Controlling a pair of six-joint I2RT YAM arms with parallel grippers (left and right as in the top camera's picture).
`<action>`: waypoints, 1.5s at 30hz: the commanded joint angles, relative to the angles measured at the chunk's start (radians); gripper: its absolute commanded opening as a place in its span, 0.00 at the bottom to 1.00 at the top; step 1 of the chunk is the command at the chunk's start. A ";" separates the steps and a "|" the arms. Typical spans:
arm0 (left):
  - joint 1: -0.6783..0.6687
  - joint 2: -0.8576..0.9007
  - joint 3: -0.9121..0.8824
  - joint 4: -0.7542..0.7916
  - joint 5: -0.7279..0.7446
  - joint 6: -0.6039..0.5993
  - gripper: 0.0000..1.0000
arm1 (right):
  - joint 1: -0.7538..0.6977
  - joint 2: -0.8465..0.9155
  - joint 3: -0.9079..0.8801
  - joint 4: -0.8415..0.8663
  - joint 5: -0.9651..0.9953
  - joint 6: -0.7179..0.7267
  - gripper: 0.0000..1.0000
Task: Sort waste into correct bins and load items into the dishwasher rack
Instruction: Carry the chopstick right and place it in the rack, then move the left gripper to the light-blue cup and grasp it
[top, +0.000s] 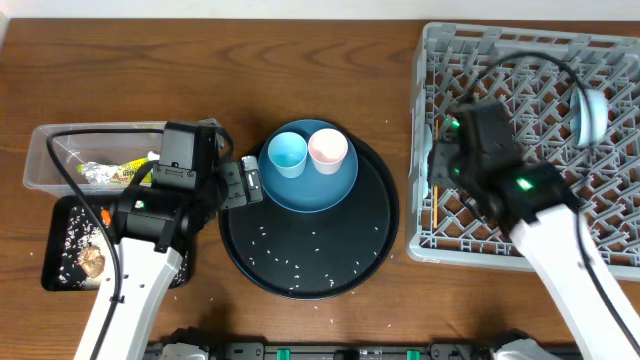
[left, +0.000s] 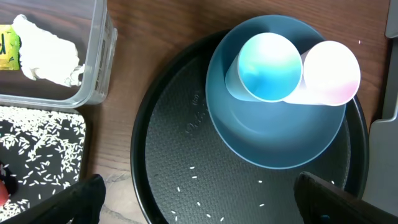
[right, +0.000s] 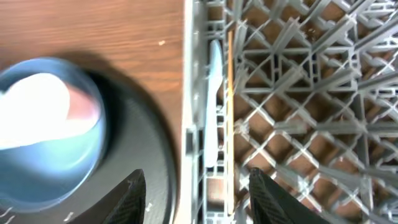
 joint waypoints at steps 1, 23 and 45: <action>0.003 -0.001 0.009 0.000 -0.016 -0.008 0.98 | 0.000 -0.062 0.012 -0.082 -0.130 -0.010 0.51; 0.002 -0.001 0.009 0.179 0.012 -0.009 0.98 | 0.011 -0.085 0.008 -0.291 -0.140 -0.075 0.54; -0.106 0.412 -0.021 0.387 0.097 -0.237 0.63 | 0.011 -0.085 0.008 -0.284 -0.140 -0.074 0.54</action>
